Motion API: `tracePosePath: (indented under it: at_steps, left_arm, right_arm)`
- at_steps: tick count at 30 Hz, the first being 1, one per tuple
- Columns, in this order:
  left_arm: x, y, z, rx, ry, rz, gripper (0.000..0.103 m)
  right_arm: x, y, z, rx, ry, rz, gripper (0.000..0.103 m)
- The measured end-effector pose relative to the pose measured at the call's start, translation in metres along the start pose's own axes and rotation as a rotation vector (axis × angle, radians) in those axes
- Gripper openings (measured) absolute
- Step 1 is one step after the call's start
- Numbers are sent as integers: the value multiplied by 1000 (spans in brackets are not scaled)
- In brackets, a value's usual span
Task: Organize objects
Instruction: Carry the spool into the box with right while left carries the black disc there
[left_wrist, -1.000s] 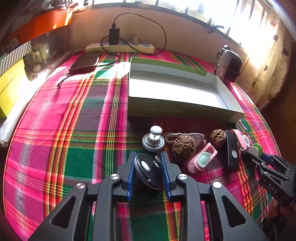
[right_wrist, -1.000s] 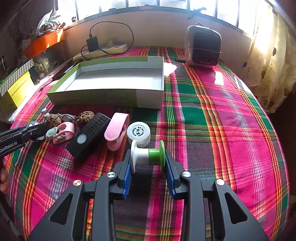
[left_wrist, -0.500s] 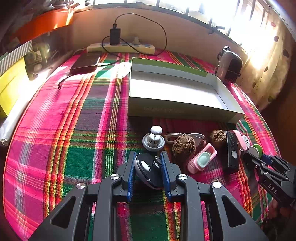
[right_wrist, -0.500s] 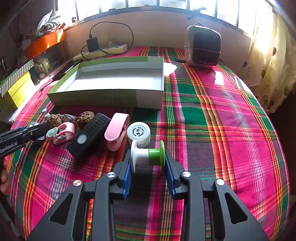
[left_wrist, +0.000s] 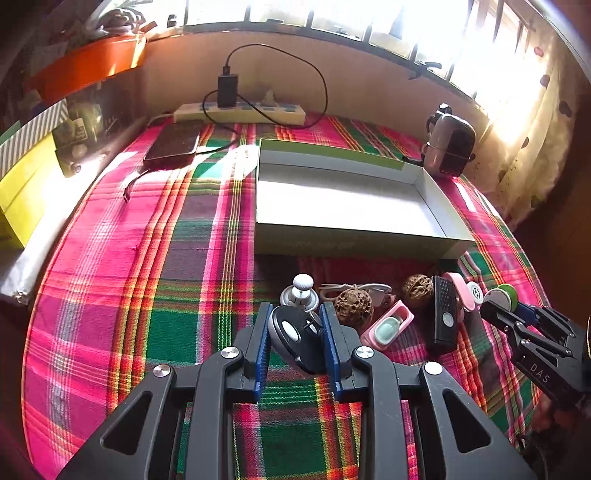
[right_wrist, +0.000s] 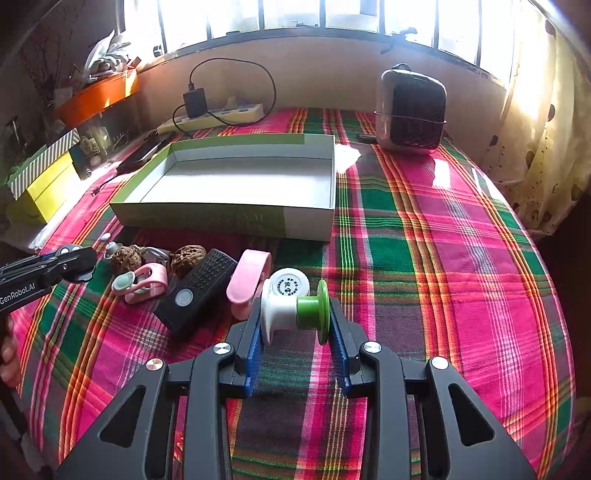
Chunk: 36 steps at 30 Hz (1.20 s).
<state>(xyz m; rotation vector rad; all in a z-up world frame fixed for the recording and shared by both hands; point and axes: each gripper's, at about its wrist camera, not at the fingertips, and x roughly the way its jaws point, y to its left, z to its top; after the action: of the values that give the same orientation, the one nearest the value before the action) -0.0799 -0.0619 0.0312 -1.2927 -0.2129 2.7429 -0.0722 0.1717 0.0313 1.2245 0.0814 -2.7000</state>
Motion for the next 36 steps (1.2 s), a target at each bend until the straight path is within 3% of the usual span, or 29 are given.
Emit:
tracePosePath:
  at_steps: [16,23,36]
  left_arm:
    - [12,-17,57,58,-32,-39,23]
    - [34,-20,86,70,-36,-32,23]
    - [95,-22,115,92,38,-2,24]
  right_arm:
    - [7,0,66,-43,-51,53,33]
    - [32,0,96,-56,-44,60,33]
    - [95,4,127,-88,21,73,33]
